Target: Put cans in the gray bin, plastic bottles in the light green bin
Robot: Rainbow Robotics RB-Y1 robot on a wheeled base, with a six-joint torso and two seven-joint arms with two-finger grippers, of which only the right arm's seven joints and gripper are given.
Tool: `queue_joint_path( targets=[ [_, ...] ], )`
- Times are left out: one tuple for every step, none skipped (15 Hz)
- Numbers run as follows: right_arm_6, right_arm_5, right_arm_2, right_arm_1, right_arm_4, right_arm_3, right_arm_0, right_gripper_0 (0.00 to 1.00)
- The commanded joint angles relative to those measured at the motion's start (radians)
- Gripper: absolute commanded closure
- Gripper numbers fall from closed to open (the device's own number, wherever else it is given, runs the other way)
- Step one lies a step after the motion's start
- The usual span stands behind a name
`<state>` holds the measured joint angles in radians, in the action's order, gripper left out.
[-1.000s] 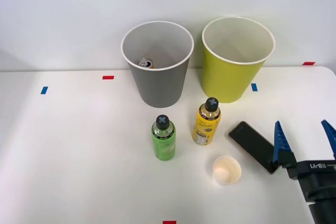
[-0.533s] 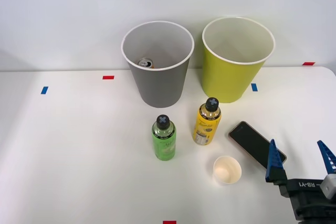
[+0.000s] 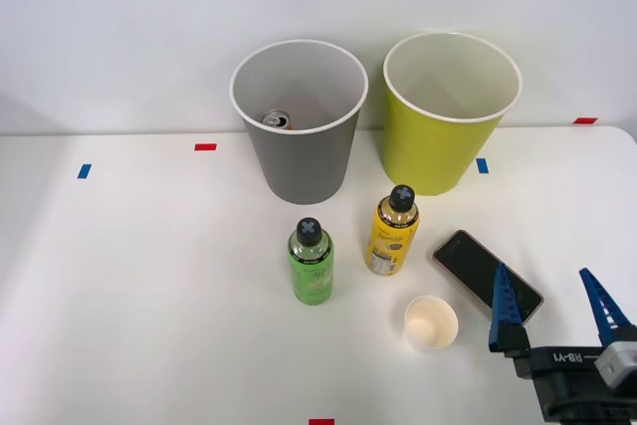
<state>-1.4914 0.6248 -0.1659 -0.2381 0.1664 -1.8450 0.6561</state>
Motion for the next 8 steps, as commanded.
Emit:
queue_joint_path(
  targets=[
    [-0.038,0.116,-0.047,-0.046,-0.013,0.064,0.031,0.00],
    [-0.132,0.139,-0.081,-0.076,0.027,0.064,0.056,0.00],
    [-0.204,0.161,-0.109,-0.107,0.065,0.064,0.073,0.00],
    [-0.283,0.184,-0.144,-0.145,0.107,0.064,0.102,0.00],
    [-0.322,0.199,-0.162,-0.164,0.130,0.064,0.122,0.00],
    [-0.374,0.224,-0.188,-0.196,0.165,0.063,0.146,0.00],
    [-0.406,0.242,-0.208,-0.218,0.193,0.063,0.165,0.00],
    [-0.417,0.254,-0.225,-0.231,0.211,0.063,0.178,0.00]
  ],
)
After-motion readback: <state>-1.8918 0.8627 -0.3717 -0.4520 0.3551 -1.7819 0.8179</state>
